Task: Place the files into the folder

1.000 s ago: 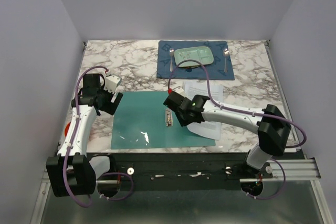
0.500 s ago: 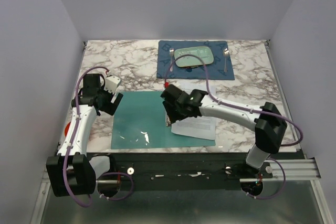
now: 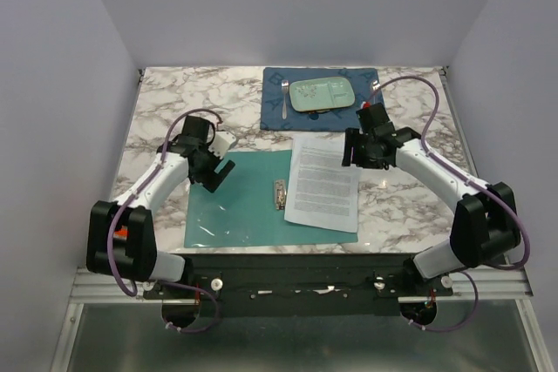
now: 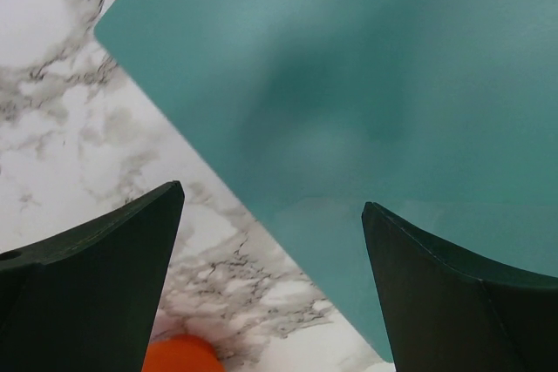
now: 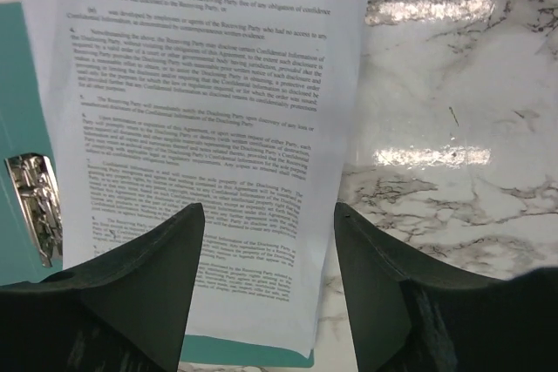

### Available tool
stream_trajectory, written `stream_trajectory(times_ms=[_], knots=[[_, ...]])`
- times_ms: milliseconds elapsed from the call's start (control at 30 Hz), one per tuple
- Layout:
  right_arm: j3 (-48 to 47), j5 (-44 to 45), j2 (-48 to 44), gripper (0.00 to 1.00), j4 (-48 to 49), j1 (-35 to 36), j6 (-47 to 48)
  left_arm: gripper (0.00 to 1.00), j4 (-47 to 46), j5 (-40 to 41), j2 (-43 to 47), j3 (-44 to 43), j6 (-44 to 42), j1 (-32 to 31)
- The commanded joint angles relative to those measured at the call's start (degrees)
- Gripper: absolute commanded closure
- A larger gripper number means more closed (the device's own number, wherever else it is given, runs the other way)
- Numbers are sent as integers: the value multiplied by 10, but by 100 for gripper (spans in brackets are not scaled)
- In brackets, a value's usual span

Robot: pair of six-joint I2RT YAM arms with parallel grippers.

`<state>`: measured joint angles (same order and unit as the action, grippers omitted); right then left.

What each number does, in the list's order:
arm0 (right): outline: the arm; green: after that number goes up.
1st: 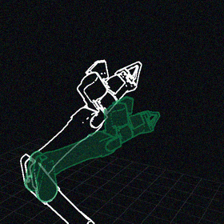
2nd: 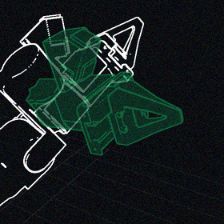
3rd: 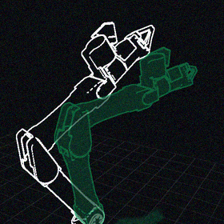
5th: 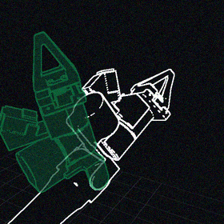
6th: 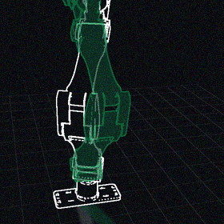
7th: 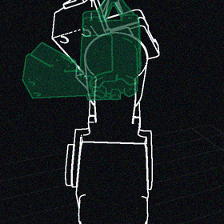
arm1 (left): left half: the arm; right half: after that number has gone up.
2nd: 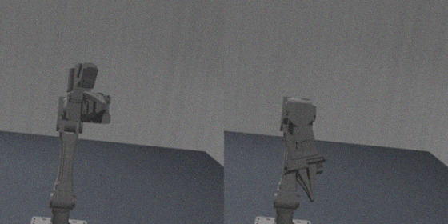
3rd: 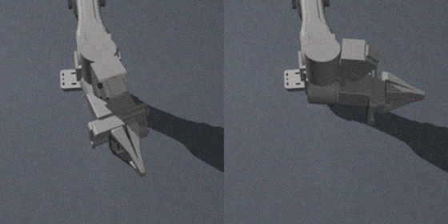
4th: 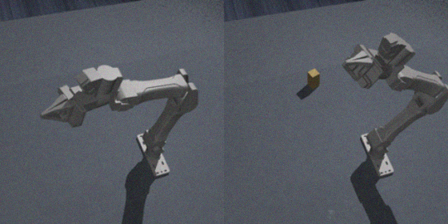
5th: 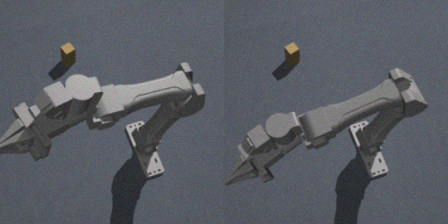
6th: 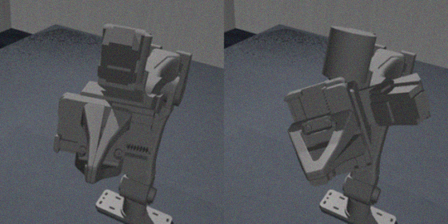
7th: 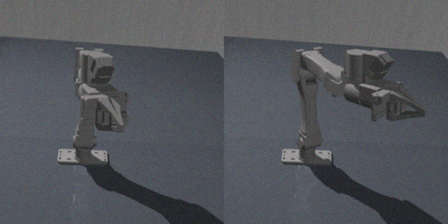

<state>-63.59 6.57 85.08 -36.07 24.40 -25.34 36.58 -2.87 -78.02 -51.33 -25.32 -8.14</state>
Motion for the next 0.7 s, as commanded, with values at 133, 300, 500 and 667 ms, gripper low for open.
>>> stream_trajectory(times_ms=[133, 300, 500, 667], knots=[[58, -82, 36, 30, 66, -46, 29, 1, -40, 59, -91, -44, 36, -102], [73, -96, 49, 30, 91, -69, 33, 1, -53, 79, -142, -68, 45, -137], [81, -112, 72, 35, 112, -82, 35, 2, -73, 119, -196, -95, 50, -177], [96, -133, 75, 41, 132, -86, 34, 2, -81, 132, -223, -104, 55, -202]])
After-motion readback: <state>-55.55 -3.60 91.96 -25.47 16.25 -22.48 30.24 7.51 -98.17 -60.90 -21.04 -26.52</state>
